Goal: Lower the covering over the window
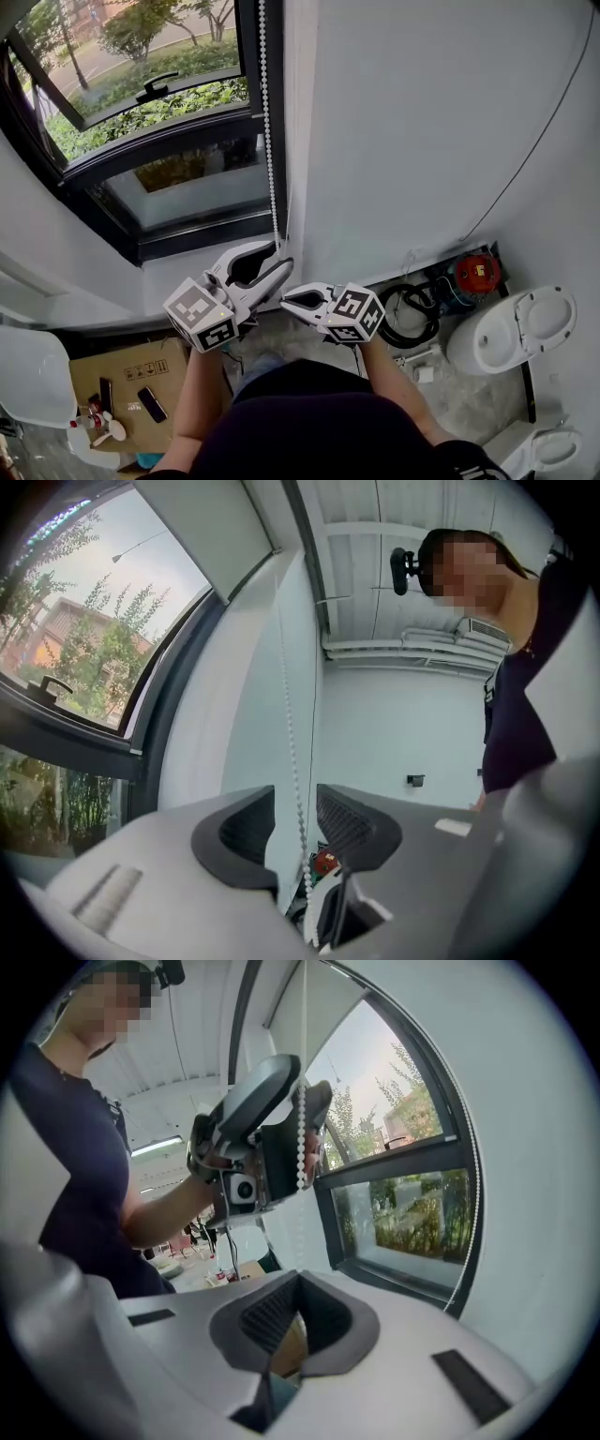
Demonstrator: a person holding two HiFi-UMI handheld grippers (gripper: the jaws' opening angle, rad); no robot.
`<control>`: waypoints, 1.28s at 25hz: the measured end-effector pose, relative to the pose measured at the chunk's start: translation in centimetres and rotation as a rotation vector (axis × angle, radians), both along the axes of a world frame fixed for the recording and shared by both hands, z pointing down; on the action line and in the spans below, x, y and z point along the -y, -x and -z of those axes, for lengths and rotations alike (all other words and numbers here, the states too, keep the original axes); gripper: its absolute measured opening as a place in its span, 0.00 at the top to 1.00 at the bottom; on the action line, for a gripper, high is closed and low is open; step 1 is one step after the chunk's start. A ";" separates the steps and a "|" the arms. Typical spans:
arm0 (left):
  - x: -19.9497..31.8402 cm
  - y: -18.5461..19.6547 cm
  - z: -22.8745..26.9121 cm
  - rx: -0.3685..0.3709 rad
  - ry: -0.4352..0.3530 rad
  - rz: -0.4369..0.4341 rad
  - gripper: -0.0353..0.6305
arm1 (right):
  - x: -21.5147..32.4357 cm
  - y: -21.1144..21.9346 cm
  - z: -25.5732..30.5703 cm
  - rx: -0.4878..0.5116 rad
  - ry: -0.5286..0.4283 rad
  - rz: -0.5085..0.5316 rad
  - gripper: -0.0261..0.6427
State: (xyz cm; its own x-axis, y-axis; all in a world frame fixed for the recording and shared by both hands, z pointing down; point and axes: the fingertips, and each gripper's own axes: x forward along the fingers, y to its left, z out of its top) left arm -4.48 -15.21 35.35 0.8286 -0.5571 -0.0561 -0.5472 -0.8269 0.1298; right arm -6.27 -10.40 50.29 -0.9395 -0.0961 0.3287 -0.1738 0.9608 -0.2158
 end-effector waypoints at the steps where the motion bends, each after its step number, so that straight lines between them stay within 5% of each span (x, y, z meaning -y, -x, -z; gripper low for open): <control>1: 0.3 0.1 0.4 -0.010 0.006 0.008 0.73 | 0.0 0.0 0.0 0.001 0.000 0.000 0.94; 5: 0.6 0.1 0.9 -0.038 0.043 -0.007 0.91 | 0.0 0.2 0.0 0.010 0.000 0.002 0.94; 12: 0.4 -0.7 -1.2 0.061 0.067 -0.023 0.91 | -0.2 0.1 -1.9 -0.075 -0.004 0.017 0.94; 16: 0.0 -0.2 -1.8 -0.083 0.131 -0.047 0.91 | -0.1 -0.1 -2.6 -0.044 0.043 0.003 0.94; 25: -1.2 -0.6 -6.8 -0.040 0.205 -0.104 0.91 | -0.9 -1.2 -7.3 -0.147 0.084 0.020 0.94; 32: -1.5 -0.5 -7.3 -0.110 0.232 -0.115 0.91 | -0.7 -1.5 -7.8 -0.149 0.108 0.010 0.94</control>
